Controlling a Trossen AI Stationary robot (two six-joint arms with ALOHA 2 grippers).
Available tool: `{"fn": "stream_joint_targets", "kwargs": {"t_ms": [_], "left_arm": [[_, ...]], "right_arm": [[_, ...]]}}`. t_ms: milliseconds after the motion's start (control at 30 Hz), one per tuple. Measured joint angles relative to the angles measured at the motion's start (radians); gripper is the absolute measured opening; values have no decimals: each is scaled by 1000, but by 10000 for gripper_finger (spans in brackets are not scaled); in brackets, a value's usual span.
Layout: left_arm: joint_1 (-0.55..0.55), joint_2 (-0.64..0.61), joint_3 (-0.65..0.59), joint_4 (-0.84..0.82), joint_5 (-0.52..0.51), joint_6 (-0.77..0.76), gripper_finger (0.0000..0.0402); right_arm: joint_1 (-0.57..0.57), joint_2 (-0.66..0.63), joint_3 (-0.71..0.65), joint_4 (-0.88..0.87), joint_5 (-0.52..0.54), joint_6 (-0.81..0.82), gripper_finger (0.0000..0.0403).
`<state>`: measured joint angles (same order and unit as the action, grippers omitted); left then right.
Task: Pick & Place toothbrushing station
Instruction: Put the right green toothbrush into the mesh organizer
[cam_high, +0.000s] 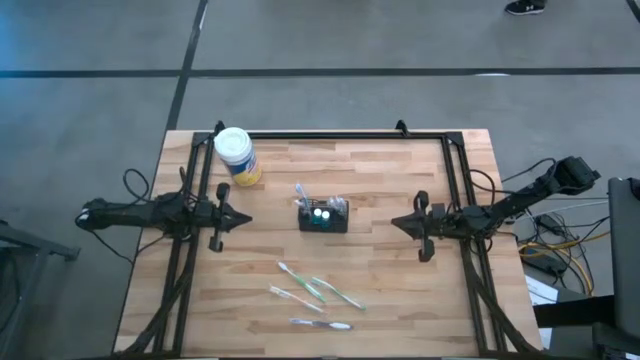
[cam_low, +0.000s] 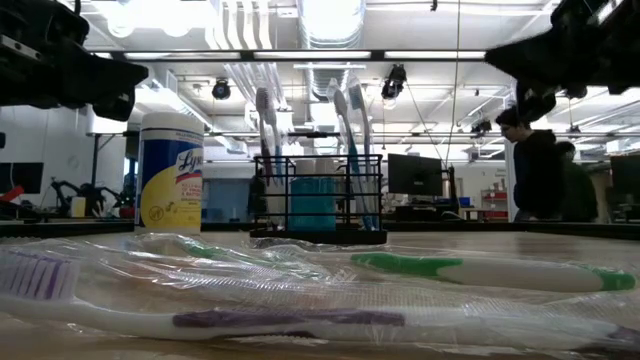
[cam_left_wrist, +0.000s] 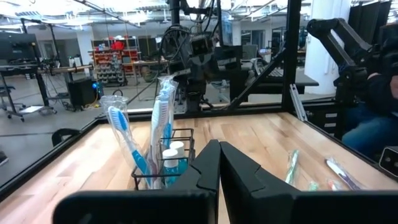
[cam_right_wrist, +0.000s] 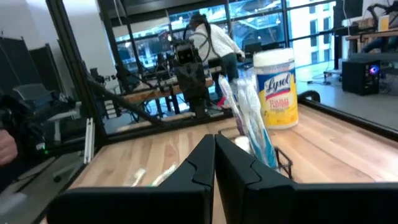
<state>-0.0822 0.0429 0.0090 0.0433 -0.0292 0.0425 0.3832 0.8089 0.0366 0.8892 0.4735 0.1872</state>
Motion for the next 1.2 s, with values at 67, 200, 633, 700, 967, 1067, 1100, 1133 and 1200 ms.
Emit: {"fn": "stream_joint_targets", "kwargs": {"t_ms": [67, 200, 633, 700, 967, 1067, 1100, 1133, 1200], "left_arm": [[0, 0, 1, 0, -3, -1, 12], [0, 0, 1, 0, -5, -5, 12], [0, 0, 2, -25, -56, -148, 12], [0, 0, 3, -27, -62, -154, 14], [0, 0, 3, -34, -72, -153, 72], [0, 0, 3, -33, -68, -153, 102], [0, 0, 4, -34, -67, -154, 111], [0, 0, 4, -34, -67, -159, 118], [0, 0, 4, -34, -67, -169, 129]], "right_arm": [[2, 3, 46, -34, 0, -6, 9], [5, 23, 221, -328, -7, 20, 9], [63, 504, 818, -948, -68, 189, 9], [60, 585, 909, -1018, -113, 186, 11], [57, 886, 1275, -1310, -160, 262, 93], [58, 985, 1369, -1385, -161, 292, 134], [57, 1017, 1393, -1393, -166, 316, 146], [57, 1049, 1418, -1399, -176, 336, 157], [56, 1109, 1472, -1415, -203, 385, 178]]}}
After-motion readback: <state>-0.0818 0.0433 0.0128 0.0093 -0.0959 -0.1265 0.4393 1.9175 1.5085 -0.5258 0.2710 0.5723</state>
